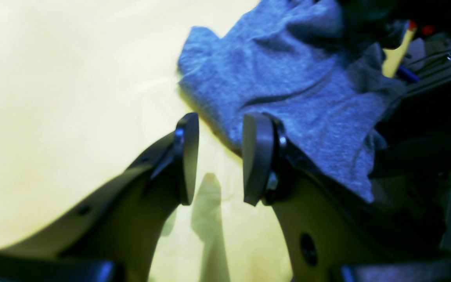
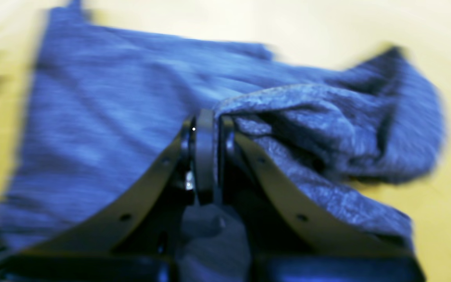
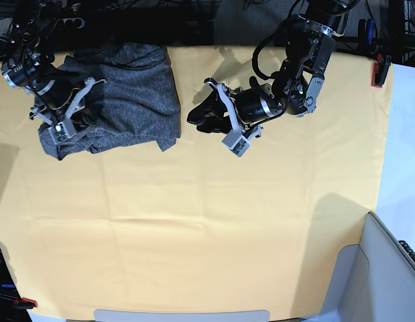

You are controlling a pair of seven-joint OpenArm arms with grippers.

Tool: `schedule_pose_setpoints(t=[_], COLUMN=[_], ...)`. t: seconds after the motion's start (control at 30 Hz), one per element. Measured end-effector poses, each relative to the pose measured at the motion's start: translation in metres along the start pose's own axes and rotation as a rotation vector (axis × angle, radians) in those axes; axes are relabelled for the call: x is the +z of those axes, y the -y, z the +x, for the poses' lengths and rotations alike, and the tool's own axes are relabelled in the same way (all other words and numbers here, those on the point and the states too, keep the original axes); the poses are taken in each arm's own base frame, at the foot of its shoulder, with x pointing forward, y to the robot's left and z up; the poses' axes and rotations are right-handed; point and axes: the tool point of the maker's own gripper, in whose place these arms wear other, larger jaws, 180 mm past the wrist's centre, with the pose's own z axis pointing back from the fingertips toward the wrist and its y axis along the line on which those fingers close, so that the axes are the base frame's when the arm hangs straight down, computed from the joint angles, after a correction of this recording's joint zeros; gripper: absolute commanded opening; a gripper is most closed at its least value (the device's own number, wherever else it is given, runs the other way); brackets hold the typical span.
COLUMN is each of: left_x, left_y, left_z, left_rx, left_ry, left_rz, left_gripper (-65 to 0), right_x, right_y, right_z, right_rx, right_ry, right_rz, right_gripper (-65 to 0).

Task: Fold the T-shirt properly
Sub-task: 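Lower the right gripper onto the shirt's outer edge and grasp it, then fold the grasped edge over the shirt toward the left gripper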

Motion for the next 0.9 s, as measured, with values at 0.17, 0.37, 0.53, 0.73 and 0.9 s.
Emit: schedule_pose_setpoints(t=[0.17,0.37,0.53,0.73,0.9], left_x=[0.000,0.000,0.000,0.000,0.000], left_y=[0.000,0.000,0.000,0.000,0.000], left_z=[-0.001,-0.002,-0.002,-0.001,-0.001], left_rx=[0.002,0.001,0.002,0.001,0.001], left_ry=[-0.003,-0.006,-0.005,-0.002,-0.002], left_rz=[0.001,0.000,0.000,0.000,0.000], left_gripper=[-46.6,-46.6,-46.6,-46.6,-46.6], right_x=[-0.017,-0.027,-0.032,-0.036,-0.039], right_y=[-0.046,-0.076,-0.100,-0.131,-0.152], right_z=[0.003,0.015,0.020,0.021,0.026], right_rx=[0.030,0.058,0.100,0.150,0.191], right_ry=[-0.003,0.020,0.023,0.019,0.021], right_rz=[0.131,0.208,0.277,0.362,0.412], right_gripper=[-65.0,-65.0,-65.0,-65.0,-65.0])
